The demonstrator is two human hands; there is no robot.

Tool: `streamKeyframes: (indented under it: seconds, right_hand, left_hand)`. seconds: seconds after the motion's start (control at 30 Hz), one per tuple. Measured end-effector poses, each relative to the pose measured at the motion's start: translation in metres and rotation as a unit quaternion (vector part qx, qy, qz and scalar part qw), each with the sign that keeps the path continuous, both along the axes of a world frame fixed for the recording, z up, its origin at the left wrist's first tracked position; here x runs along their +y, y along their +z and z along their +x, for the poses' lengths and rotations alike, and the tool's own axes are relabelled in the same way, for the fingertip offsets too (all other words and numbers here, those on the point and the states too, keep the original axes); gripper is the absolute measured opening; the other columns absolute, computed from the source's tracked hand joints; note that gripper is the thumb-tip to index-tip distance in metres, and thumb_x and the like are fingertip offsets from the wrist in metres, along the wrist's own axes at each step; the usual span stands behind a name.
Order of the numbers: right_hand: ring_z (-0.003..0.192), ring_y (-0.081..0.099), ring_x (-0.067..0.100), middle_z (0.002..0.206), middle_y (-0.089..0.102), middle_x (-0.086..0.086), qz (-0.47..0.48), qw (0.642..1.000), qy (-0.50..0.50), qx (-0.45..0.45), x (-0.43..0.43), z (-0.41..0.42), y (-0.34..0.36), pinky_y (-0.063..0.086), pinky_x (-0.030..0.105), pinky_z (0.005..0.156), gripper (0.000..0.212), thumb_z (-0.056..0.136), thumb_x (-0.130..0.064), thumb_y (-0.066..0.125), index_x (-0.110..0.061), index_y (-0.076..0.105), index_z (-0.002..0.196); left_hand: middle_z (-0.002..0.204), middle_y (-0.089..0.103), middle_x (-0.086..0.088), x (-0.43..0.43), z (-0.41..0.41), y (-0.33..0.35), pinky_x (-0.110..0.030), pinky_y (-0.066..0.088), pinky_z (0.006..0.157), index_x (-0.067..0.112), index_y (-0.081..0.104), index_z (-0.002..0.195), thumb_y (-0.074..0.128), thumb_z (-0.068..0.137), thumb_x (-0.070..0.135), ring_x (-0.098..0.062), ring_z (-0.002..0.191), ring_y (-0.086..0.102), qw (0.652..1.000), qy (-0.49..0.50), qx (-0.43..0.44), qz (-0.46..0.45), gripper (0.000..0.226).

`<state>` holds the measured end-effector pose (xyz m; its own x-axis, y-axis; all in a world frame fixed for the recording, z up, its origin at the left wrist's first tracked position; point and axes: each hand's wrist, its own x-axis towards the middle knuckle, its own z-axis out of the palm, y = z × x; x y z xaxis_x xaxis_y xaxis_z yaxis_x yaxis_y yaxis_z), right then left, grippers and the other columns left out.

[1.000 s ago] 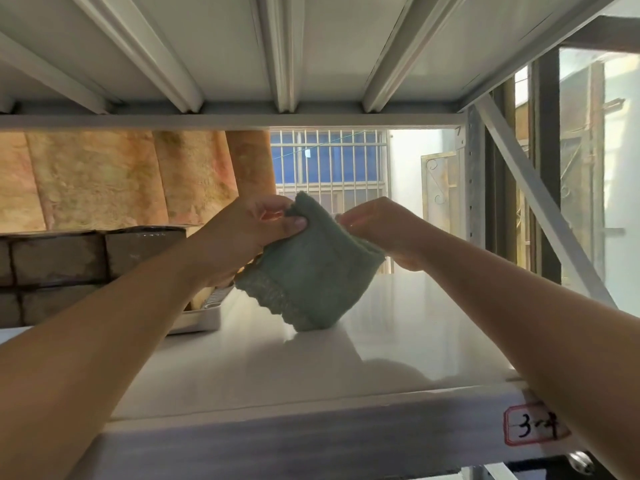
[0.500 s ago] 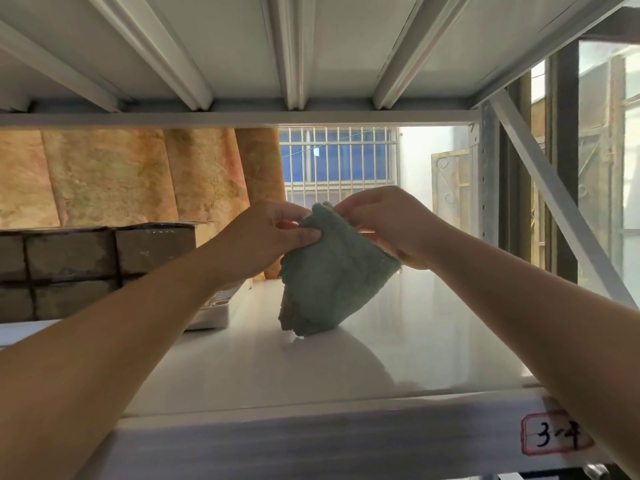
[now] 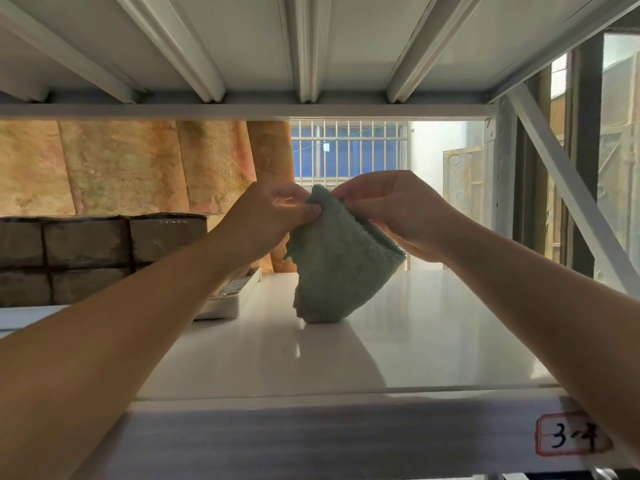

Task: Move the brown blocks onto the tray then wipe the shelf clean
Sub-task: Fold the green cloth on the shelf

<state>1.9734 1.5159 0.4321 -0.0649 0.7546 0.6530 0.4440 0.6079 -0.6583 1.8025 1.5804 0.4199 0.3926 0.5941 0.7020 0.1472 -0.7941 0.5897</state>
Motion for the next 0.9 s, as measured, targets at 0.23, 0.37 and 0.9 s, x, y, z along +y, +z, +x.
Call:
streamKeyframes:
  seconds: [0.23,0.37,0.9]
  right_hand:
    - [0.082,0.069,0.012,0.079,0.072,-0.006,-0.002,0.998,0.033,0.049,0.0,0.001,0.001,0.056,0.017,0.07,0.023,0.084,0.009,0.059,-0.01,0.073,0.086]
    - [0.082,0.067,0.012,0.085,0.07,-0.002,0.002,0.993,-0.069,0.093,0.003,0.005,-0.002,0.057,0.016,0.069,0.02,0.084,0.006,0.063,-0.007,0.072,0.096]
    - [0.081,0.069,0.01,0.087,0.071,-0.001,0.0,0.999,0.034,0.038,0.002,-0.001,-0.001,0.055,0.017,0.071,0.019,0.083,0.005,0.063,-0.01,0.072,0.091]
  left_hand:
    - [0.092,0.063,0.01,0.005,0.001,-0.002,-0.02,0.041,0.072,0.019,0.067,0.085,0.062,0.087,0.025,-0.002,0.087,0.056,0.995,0.087,0.02,0.036,0.008]
    - [0.095,0.062,0.005,0.001,0.001,0.001,-0.022,0.045,0.075,0.017,0.067,0.093,0.061,0.087,0.025,-0.007,0.087,0.057,0.995,0.069,-0.011,0.066,0.011]
    - [0.096,0.065,0.0,0.002,0.004,-0.005,-0.032,0.043,0.085,0.013,0.067,0.09,0.059,0.09,0.022,-0.014,0.096,0.058,0.998,0.039,0.008,0.038,0.012]
